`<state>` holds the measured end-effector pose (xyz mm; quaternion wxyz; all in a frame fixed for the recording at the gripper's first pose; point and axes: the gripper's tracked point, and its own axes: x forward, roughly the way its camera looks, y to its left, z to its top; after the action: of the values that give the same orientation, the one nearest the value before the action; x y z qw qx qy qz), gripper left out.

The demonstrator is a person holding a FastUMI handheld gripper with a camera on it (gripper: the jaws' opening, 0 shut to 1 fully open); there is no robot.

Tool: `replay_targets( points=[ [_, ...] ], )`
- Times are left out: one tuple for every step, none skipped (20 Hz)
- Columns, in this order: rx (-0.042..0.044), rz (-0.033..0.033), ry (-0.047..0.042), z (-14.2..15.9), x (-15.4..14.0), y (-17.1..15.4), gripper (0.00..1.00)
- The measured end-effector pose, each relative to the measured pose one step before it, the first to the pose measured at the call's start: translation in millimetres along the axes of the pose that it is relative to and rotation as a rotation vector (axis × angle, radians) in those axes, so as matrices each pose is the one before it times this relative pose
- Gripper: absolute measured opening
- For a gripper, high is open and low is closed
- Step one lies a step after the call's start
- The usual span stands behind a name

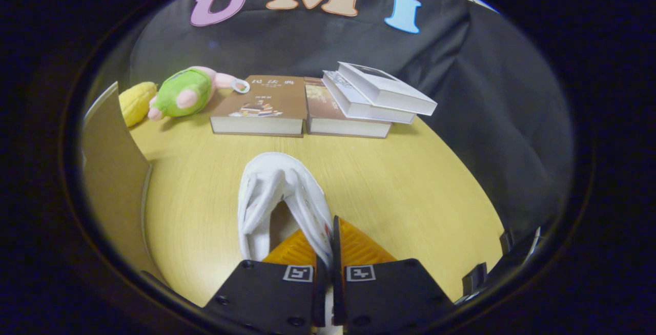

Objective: Open the storage box then place both shoes into the box .Put the left shoe in first, then the right shoe, with the right side of both shoes facing outward in a uniform manner.

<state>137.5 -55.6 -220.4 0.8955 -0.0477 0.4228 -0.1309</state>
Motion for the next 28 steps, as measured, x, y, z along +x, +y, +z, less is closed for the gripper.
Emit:
replay_targets(
  points=[
    [0.01251, -0.00421, -0.00284, -1.13, -2.06, -2.16, 0.1],
    [0.00867, -0.00493, -0.00269, -0.29, -3.57, -2.33, 0.1],
    [0.01193, -0.01039, -0.00046, -0.44, -4.02, -4.12, 0.1],
    [0.01191, -0.01262, -0.00317, 0.39, -5.43, -4.99, 0.1],
    [0.01114, -0.01612, -0.00471, 1.28, -6.48, -6.6, 0.1],
    [0.01402, -0.01856, -0.00608, 1.78, -7.05, -7.19, 0.1],
    [0.0133, -0.01765, -0.00863, 2.91, -7.44, -7.88, 0.1],
    [0.01577, -0.01781, -0.00778, 3.54, -8.78, -7.39, 0.1],
    [0.01087, -0.01623, -0.01287, 4.8, -8.39, -7.62, 0.1],
    [0.00992, -0.01651, -0.01178, 5.34, -9.19, -7.04, 0.1],
    [0.0029, -0.01704, -0.01032, 4.75, -10.04, -7.22, 0.1],
    [-0.00215, -0.0191, -0.01375, 6.73, -9.89, -6.63, 0.1],
    [-0.00169, -0.01811, -0.01229, 6.54, -10.64, -5.87, 0.1],
    [-0.00221, -0.01403, -0.01214, 7.32, -11.11, -3.98, 0.1],
    [0.00066, -0.01046, -0.0163, 9.24, -10.81, -2.74, 0.1],
    [-0.00357, -0.00619, -0.02113, 9.97, -11.6, -1.36, 0.1],
    [-0.00357, -0.00467, -0.02196, 11.56, -11.57, 0.46, 0.1],
    [-0.00743, 0.001, -0.02619, 12.38, -12.5, 1.75, 0.1],
    [-0.00305, 0.00529, -0.02518, 12.64, -11.8, 4.12, 0.1],
    [-0.00027, 0.01303, -0.02524, 11.37, -12.47, 6.37, 0.1],
    [0.00172, 0.0189, -0.02359, 11.71, -11.37, 7.75, 0.1],
    [0.00499, 0.02314, -0.02466, 11.35, -11.51, 9.19, 0.1],
    [0.00603, 0.02508, -0.02533, 11.45, -9.45, 10.79, 0.1],
    [0.0072, 0.02848, -0.02088, 9.68, -10.8, 11.67, 0.1],
    [0.00871, 0.0316, -0.01722, 8.14, -9.95, 13.08, 0.09],
    [0.00739, 0.03091, -0.01575, 7.32, -10.12, 13.81, 0.09],
    [0.0039, 0.02889, -0.013, 6.16, -9.95, 14.45, 0.09],
    [0.00164, 0.02665, -0.01154, 5.48, -7.69, 14.29, 0.09]
  ],
)
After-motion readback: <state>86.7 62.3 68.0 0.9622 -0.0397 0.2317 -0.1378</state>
